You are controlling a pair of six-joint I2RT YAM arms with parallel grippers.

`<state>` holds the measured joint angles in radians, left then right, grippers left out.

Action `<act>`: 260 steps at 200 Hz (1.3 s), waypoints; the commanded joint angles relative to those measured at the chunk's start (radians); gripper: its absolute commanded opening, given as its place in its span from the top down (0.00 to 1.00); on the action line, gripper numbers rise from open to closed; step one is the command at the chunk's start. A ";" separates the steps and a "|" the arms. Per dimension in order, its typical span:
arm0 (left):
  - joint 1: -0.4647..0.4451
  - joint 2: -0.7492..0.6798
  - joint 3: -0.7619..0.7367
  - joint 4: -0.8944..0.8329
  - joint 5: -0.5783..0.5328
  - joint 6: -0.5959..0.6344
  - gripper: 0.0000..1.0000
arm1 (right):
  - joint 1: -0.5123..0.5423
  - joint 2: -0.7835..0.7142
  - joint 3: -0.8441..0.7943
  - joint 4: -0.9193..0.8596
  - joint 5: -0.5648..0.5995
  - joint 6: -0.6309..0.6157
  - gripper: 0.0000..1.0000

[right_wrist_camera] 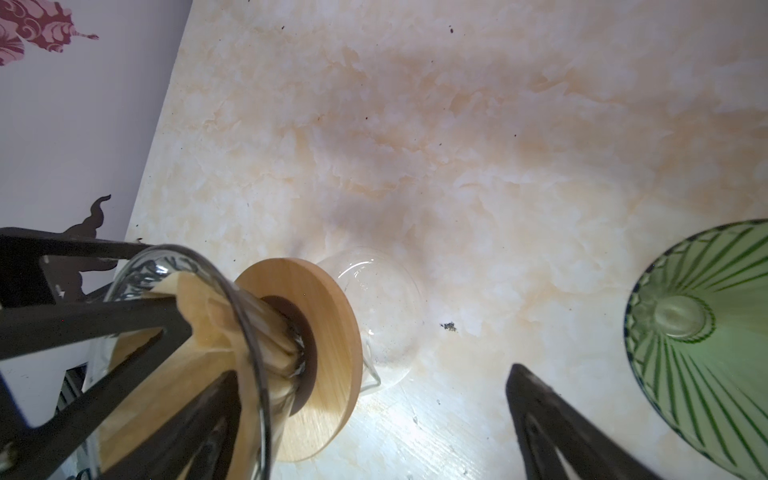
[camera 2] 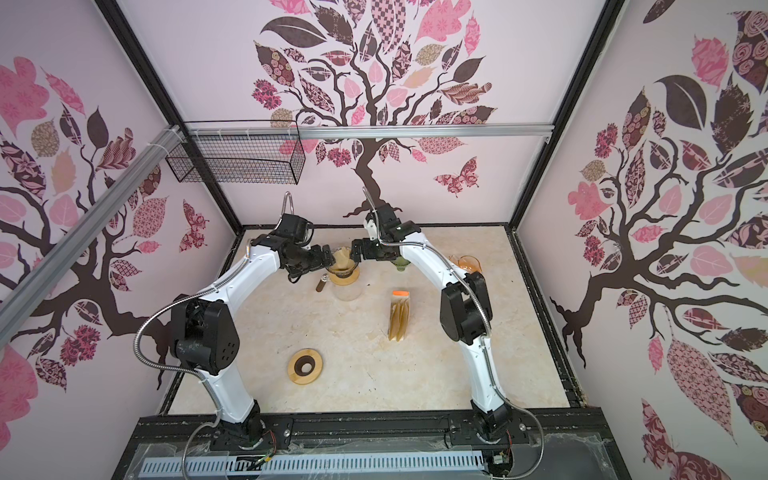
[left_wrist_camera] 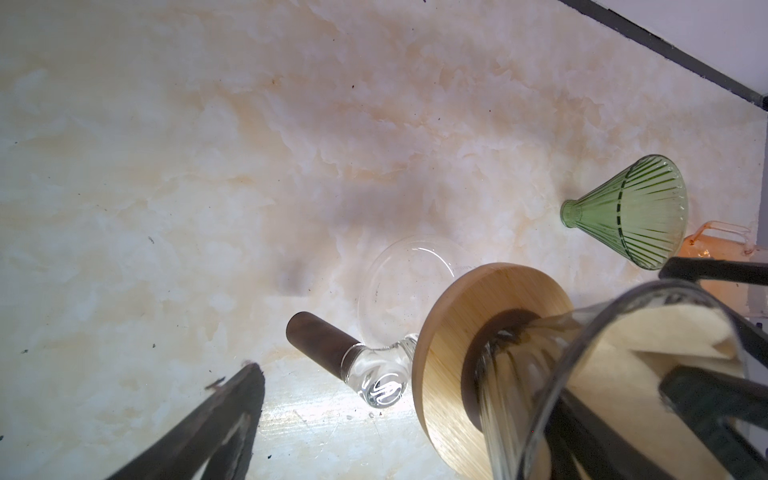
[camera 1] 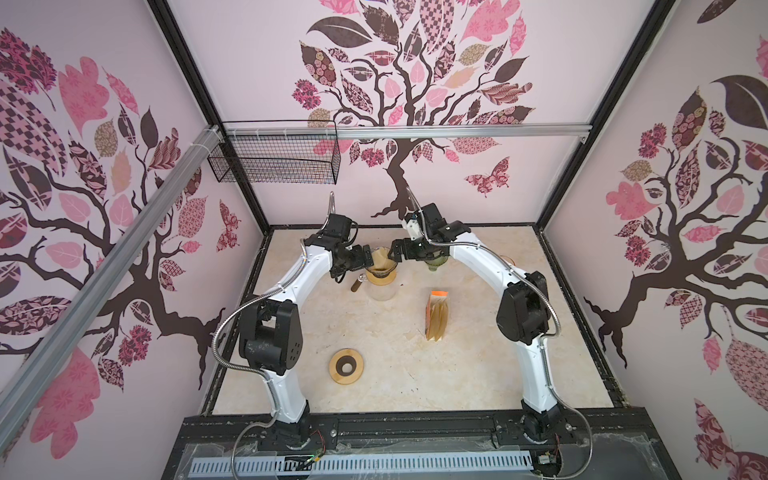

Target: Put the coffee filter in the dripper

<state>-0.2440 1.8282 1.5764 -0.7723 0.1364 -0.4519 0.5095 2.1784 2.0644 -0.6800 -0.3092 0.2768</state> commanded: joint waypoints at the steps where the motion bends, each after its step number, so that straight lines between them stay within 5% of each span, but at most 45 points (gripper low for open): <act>1: 0.005 0.004 0.043 0.001 -0.007 0.004 0.04 | -0.011 -0.107 0.005 0.022 -0.042 0.003 0.00; 260: 0.010 -0.131 0.081 0.005 0.087 -0.035 0.04 | -0.023 -0.207 -0.056 0.080 -0.036 0.036 0.00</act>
<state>-0.2398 1.7664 1.5860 -0.7727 0.2108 -0.4797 0.4889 2.0647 2.0022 -0.6235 -0.3527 0.2993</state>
